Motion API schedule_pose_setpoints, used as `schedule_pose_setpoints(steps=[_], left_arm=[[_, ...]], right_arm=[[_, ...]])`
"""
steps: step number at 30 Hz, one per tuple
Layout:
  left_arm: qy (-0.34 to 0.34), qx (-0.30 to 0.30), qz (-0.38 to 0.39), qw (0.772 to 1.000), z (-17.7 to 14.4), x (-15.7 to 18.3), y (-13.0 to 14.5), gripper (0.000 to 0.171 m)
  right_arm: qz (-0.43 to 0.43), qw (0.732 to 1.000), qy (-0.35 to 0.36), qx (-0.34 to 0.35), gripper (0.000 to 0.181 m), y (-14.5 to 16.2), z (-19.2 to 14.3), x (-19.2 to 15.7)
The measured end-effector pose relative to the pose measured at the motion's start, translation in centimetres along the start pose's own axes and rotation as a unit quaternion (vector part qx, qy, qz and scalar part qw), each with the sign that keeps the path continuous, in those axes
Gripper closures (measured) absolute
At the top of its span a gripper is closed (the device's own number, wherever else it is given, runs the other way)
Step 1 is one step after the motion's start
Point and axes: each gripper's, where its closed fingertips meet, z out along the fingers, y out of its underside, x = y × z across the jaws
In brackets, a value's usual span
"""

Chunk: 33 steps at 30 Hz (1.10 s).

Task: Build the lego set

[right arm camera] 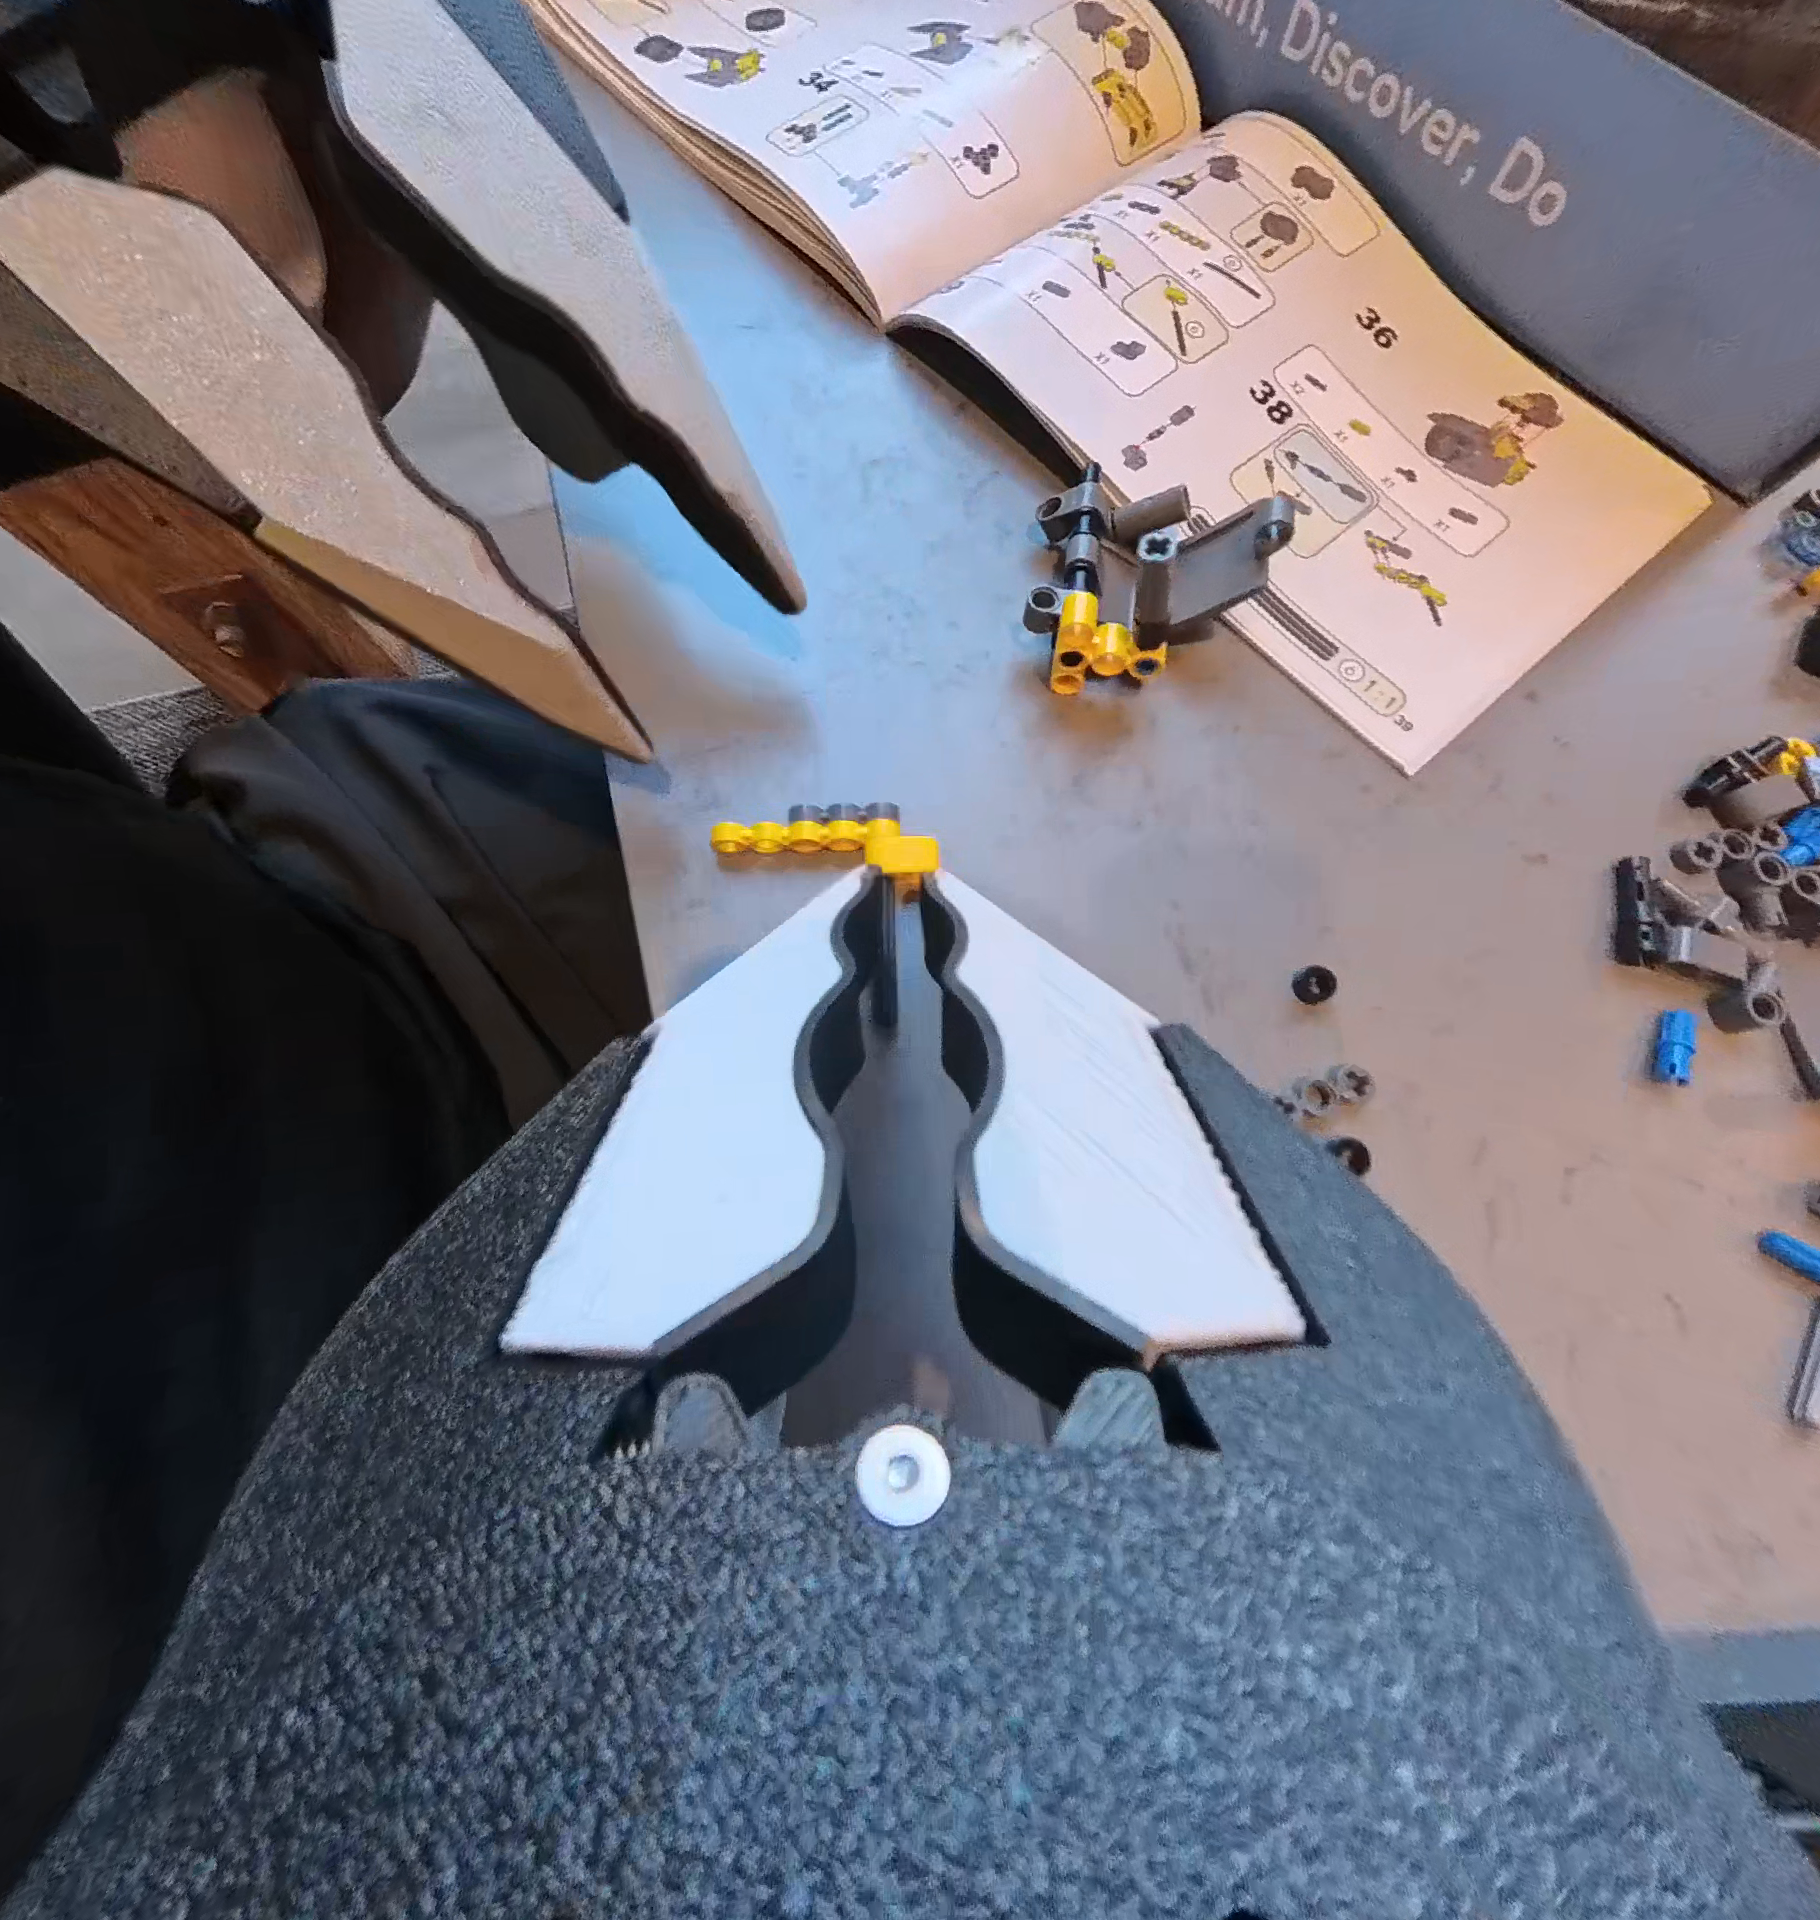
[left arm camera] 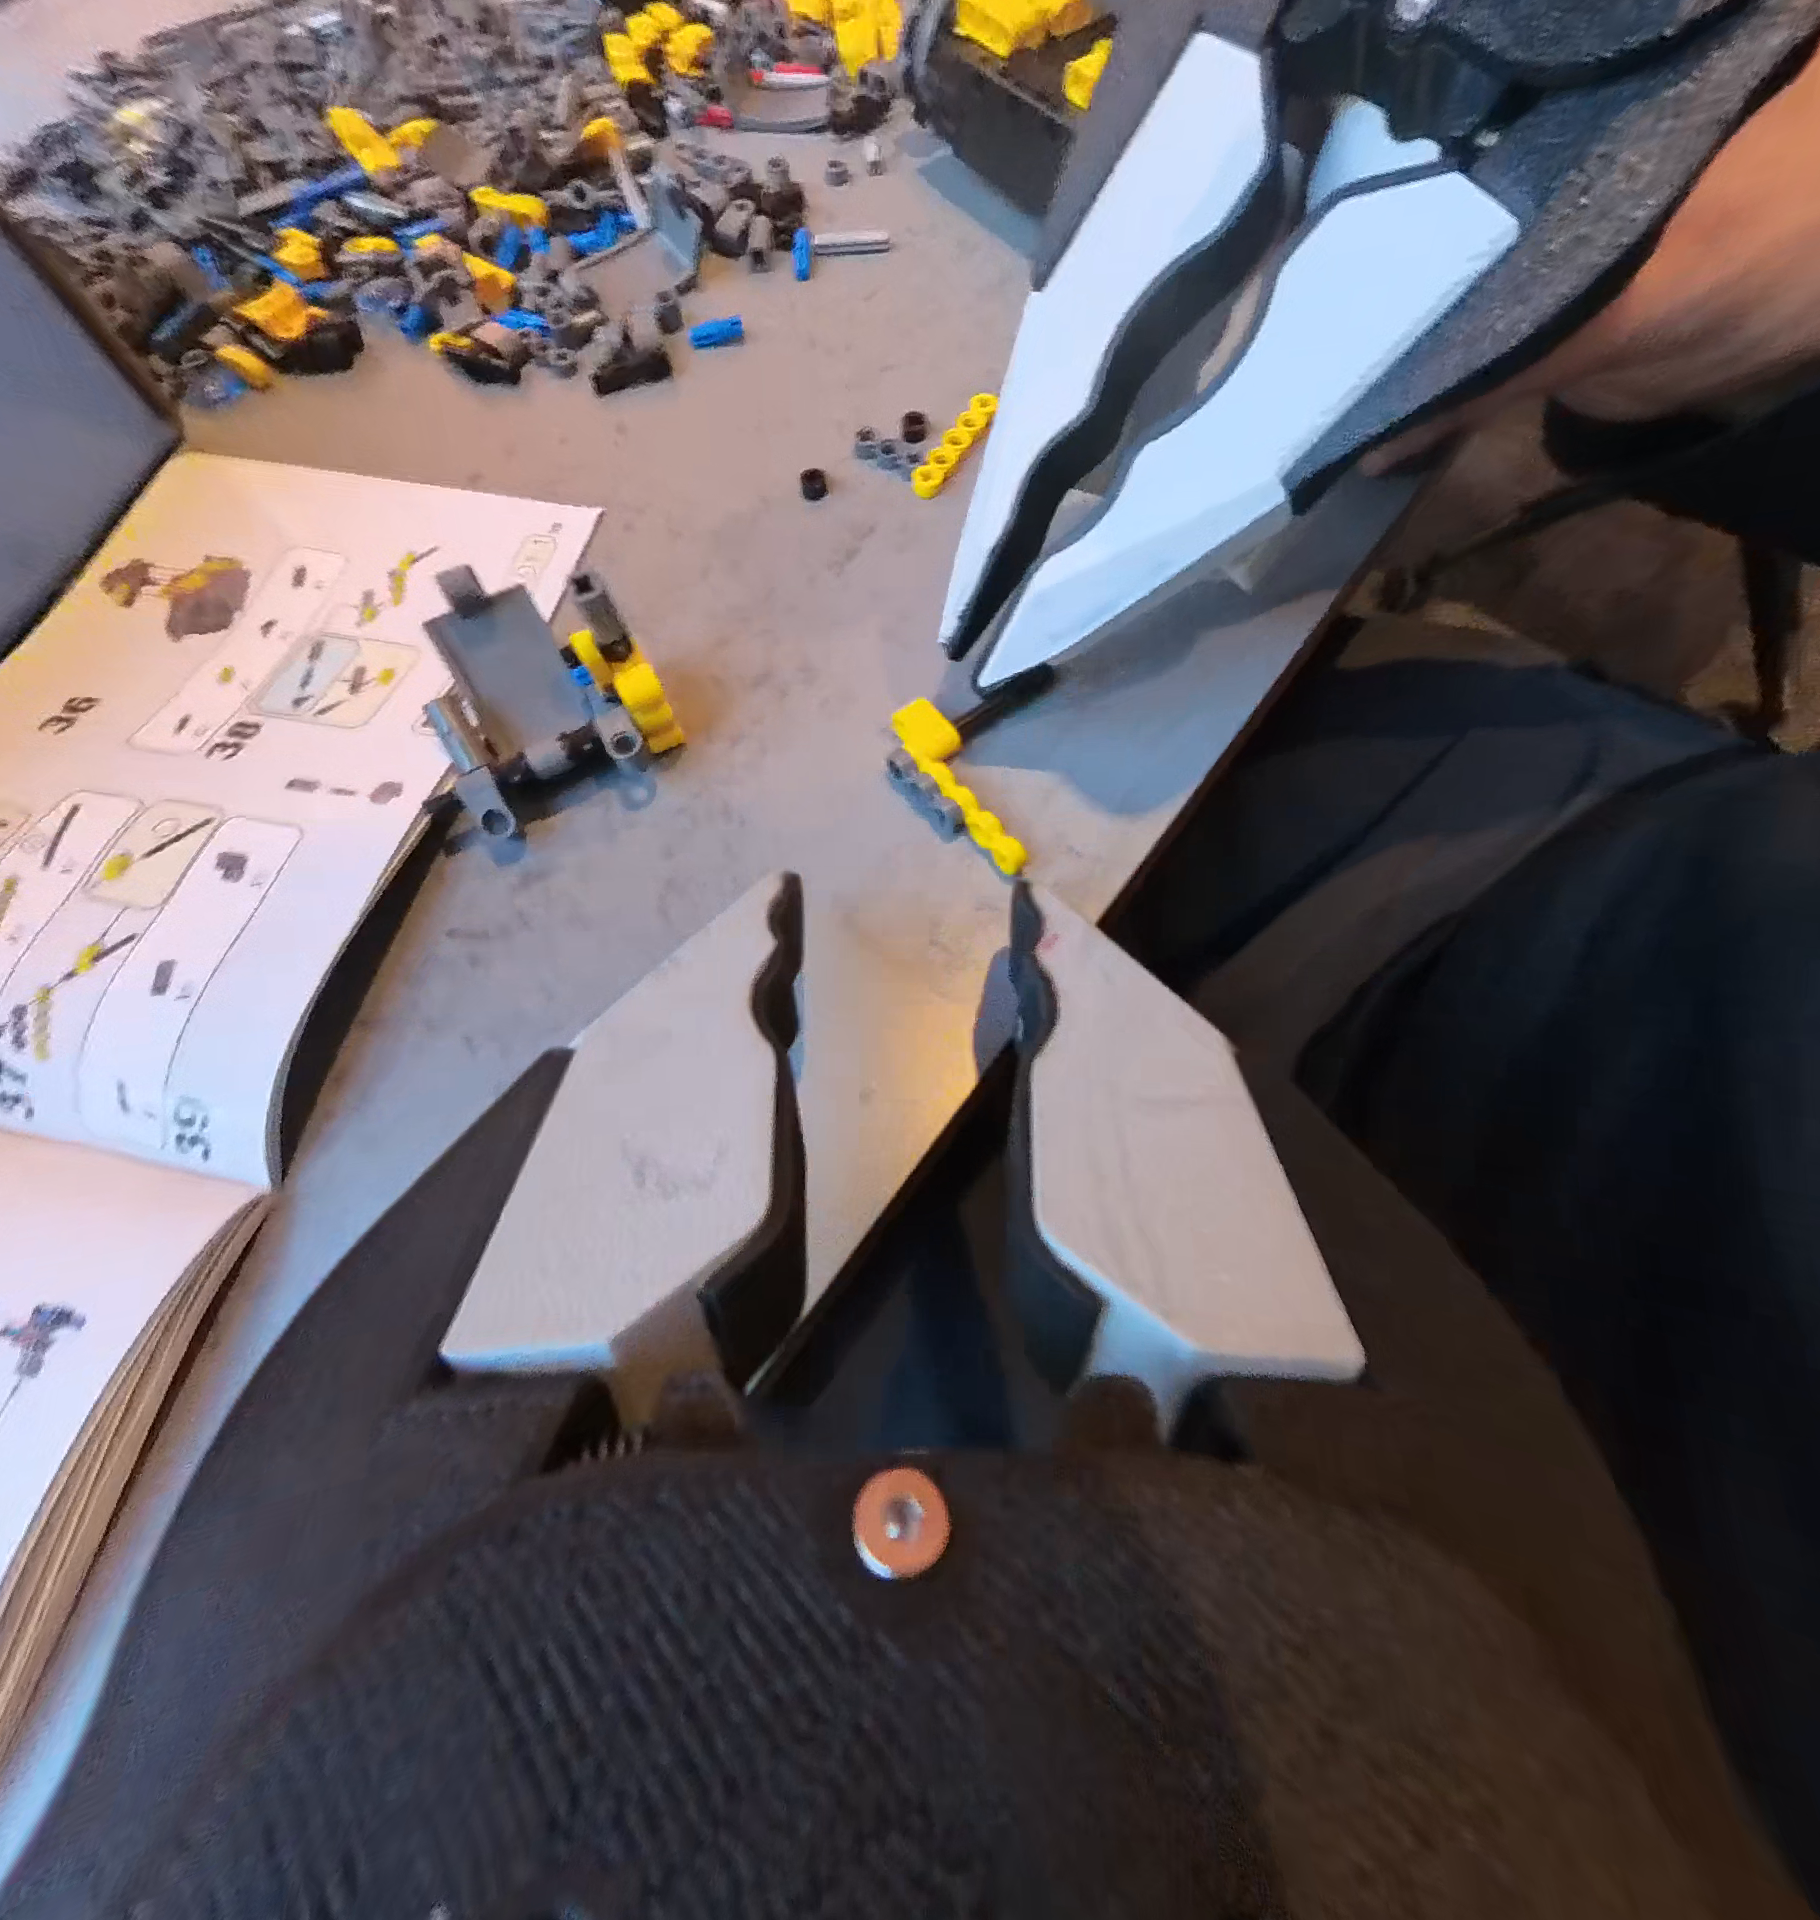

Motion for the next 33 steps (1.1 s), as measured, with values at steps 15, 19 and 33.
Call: schedule_pose_setpoints(steps=[15, 19, 33], left_arm=[[0.016, -0.071, 0.012, 0.997, 3.8, 0.5, -0.4, 0.164], [0.083, -0.071, -0.038, 0.993, 3.5, 0.1, -0.3, 0.165], [0.260, -0.064, -0.186, 0.945, 2.9, 1.3, -1.4, 0.165]], right_arm=[[0.007, 0.999, -0.021, -0.050, 0.174, 1.3, 0.7, -1.4], [-0.045, 0.998, -0.033, -0.006, 0.145, 0.5, -0.4, -2.1], [-0.266, 0.963, 0.017, -0.029, 0.163, 0.0, 0.1, -3.4]])
